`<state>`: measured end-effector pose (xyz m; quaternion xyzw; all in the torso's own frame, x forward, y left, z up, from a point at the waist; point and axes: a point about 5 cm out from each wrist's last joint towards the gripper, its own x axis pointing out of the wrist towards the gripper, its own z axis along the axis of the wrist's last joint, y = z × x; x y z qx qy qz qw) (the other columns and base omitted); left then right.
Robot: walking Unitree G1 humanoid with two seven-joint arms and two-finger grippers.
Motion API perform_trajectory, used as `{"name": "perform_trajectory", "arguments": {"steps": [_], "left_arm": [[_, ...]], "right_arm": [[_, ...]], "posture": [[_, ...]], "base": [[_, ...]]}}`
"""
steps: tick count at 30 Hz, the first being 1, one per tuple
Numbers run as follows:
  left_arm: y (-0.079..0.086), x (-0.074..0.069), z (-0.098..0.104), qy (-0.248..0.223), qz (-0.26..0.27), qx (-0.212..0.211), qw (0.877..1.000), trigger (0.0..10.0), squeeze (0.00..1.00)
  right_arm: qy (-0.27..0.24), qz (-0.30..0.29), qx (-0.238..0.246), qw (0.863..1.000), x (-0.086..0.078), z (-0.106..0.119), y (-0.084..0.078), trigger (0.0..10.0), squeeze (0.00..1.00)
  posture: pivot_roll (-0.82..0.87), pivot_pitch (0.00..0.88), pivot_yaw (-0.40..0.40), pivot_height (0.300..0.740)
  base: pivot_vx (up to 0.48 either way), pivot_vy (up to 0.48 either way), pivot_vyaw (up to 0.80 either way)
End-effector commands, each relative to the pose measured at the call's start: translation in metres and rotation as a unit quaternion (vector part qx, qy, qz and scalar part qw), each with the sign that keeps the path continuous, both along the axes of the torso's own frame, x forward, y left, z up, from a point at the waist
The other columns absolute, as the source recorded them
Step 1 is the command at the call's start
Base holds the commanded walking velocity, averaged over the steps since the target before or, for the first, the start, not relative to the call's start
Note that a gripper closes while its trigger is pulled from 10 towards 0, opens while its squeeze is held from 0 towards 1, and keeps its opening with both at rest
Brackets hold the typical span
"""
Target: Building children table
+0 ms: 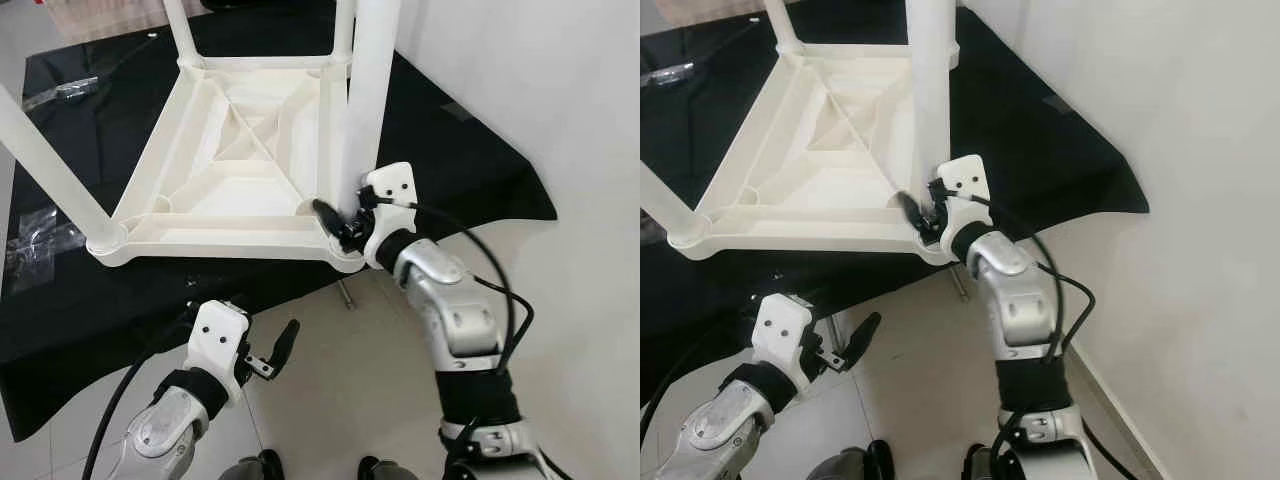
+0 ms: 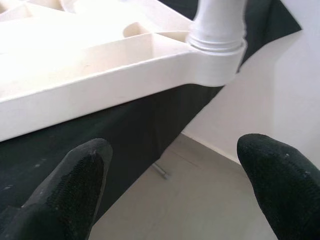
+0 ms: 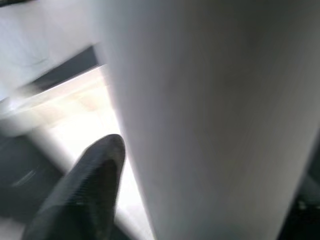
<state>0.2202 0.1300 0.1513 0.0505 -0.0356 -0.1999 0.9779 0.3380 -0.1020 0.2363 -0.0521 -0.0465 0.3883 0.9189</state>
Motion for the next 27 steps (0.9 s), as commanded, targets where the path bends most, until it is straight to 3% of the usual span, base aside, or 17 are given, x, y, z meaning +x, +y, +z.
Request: {"name": "perform_trajectory", "arguments": {"steps": [1, 3, 4, 5, 9, 19, 20, 22, 24, 27], "left_arm": [[0.001, -0.002, -0.007, 0.014, 0.005, 0.006, 1.0, 10.0, 0.0], [0.001, -0.003, -0.007, 0.013, 0.004, 0.006, 1.0, 10.0, 0.0], [0.001, -0.004, -0.007, 0.013, 0.003, 0.007, 1.0, 10.0, 0.0], [0.001, -0.005, -0.007, 0.013, 0.003, 0.007, 1.0, 10.0, 0.0], [0.001, -0.012, -0.007, 0.017, 0.0, 0.009, 1.0, 10.0, 0.0], [0.001, -0.025, -0.005, 0.026, -0.006, 0.013, 1.0, 10.0, 0.0], [0.0, -0.027, -0.005, 0.026, -0.007, 0.013, 1.0, 10.0, 0.0], [0.0, -0.028, -0.005, 0.027, -0.008, 0.013, 1.0, 10.0, 0.0], [0.0, -0.031, -0.004, 0.028, -0.01, 0.012, 0.999, 10.0, 0.0], [0.0, -0.034, -0.004, 0.031, -0.011, 0.011, 0.999, 10.0, 0.0]], "right_arm": [[-0.009, 0.047, 0.003, 0.999, -0.002, 0.0, 0.004, 10.0, 1.0], [-0.023, 0.09, -0.029, 0.995, 0.002, 0.004, -0.005, 10.0, 1.0], [-0.028, 0.116, -0.052, 0.991, 0.005, 0.006, -0.008, 10.0, 0.62], [-0.029, 0.133, -0.066, 0.988, 0.007, 0.007, -0.01, 10.0, 0.01], [-0.017, 0.204, -0.084, 0.975, 0.018, 0.021, -0.015, 10.0, 0.0], [-0.001, 0.277, -0.095, 0.956, 0.028, 0.029, -0.018, 10.0, 0.0], [0.001, 0.277, -0.096, 0.956, 0.03, 0.029, -0.019, 5.9, 0.0], [0.002, 0.278, -0.097, 0.956, 0.032, 0.03, -0.02, 5.9, 0.0], [0.005, 0.275, -0.102, 0.956, 0.035, 0.03, -0.023, 0.0, 0.0], [0.007, 0.269, -0.104, 0.957, 0.038, 0.031, -0.026, 0.0, 0.0]], "posture": [[0.03, 0.172, -0.008, 0.74], [0.03, 0.181, -0.008, 0.74], [0.04, 0.186, -0.008, 0.74], [0.04, 0.189, -0.007, 0.74], [0.06, 0.218, -0.004, 0.74], [0.09, 0.261, 0.005, 0.74], [0.1, 0.268, 0.005, 0.74], [0.1, 0.27, 0.004, 0.74], [0.1, 0.275, 0.006, 0.74], [0.1, 0.281, 0.008, 0.74]], "base": [[0.0, 0.0, 0.0], [0.0, 0.0, 0.0], [0.0, 0.0, 0.0], [0.0, 0.0, 0.0], [0.0, 0.0, 0.0], [0.0, 0.0, 0.0], [0.0, 0.0, 0.0], [0.0, 0.0, 0.0], [0.0, 0.0, 0.0], [0.0, 0.0, 0.0]]}}
